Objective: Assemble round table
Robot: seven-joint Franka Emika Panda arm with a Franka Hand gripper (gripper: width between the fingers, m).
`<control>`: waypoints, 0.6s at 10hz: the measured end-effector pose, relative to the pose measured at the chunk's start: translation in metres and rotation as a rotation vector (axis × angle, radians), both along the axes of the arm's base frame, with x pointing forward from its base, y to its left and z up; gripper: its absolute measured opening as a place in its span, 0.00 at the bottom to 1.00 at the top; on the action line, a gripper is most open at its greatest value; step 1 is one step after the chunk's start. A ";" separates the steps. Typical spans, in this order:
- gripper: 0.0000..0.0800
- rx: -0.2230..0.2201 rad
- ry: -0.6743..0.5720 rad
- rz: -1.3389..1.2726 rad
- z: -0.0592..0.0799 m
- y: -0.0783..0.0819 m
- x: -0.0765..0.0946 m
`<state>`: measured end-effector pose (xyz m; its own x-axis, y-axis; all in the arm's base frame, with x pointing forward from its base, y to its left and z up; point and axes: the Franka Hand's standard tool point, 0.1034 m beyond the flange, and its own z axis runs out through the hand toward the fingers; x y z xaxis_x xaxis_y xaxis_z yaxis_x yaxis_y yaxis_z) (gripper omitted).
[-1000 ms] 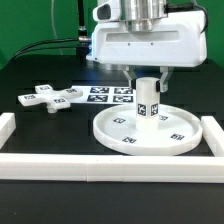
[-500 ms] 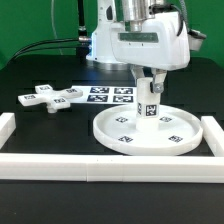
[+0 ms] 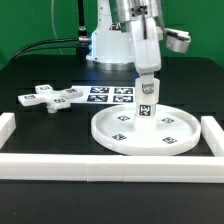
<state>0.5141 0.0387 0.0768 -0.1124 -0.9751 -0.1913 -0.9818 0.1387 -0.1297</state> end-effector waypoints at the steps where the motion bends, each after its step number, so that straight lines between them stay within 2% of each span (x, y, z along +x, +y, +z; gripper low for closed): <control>1: 0.52 0.010 0.007 -0.044 0.000 0.003 0.000; 3: 0.54 0.014 0.008 -0.052 0.000 0.003 0.000; 4: 0.73 0.013 0.011 -0.036 0.000 0.004 -0.001; 5: 0.73 0.010 0.026 0.050 0.001 0.009 -0.004; 6: 0.80 0.005 0.016 0.131 0.006 0.010 -0.002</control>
Offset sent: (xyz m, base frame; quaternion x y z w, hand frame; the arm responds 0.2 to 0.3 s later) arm 0.0000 0.0000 0.0000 0.0000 0.0000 0.0000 1.0000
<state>0.5117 0.0488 0.0830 0.0125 -0.9806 -0.1958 -0.9935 0.0100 -0.1134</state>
